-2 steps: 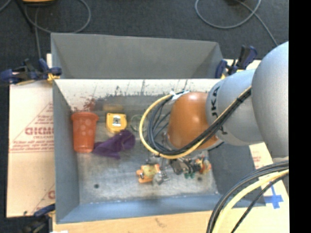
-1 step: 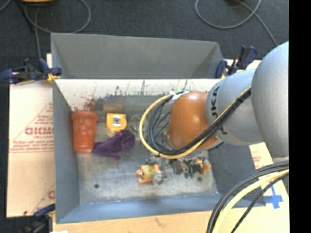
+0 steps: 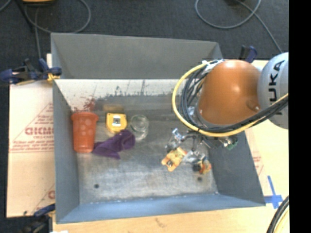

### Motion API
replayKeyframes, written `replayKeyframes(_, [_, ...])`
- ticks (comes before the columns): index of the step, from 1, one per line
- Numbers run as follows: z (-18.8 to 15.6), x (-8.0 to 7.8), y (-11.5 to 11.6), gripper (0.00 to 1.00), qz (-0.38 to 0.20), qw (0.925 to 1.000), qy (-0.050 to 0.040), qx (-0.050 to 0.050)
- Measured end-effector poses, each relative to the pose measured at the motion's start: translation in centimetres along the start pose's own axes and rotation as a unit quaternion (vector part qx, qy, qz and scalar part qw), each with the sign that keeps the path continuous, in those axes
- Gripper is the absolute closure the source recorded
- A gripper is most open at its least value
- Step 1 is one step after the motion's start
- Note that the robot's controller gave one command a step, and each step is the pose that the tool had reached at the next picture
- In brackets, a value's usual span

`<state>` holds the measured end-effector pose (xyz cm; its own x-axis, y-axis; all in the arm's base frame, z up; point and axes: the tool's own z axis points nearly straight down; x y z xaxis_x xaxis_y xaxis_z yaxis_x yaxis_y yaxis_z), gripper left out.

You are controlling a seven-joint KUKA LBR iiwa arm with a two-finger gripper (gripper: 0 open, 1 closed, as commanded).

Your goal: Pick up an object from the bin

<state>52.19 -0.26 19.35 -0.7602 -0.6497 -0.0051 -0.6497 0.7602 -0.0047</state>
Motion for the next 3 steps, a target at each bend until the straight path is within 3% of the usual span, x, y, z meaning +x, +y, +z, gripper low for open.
replayKeyframes(1, [0.1, 0.0, 0.1, 1.0, 0.0, 1.0, 0.001, -0.002])
replayKeyframes(2, [1.1, -0.5, -1.1, 1.0, -0.072, 0.9974, -0.0001, -0.001])
replayKeyframes(3, [5.1, -3.0, -3.2, 1.0, -0.182, 0.9832, -0.0005, 0.001])
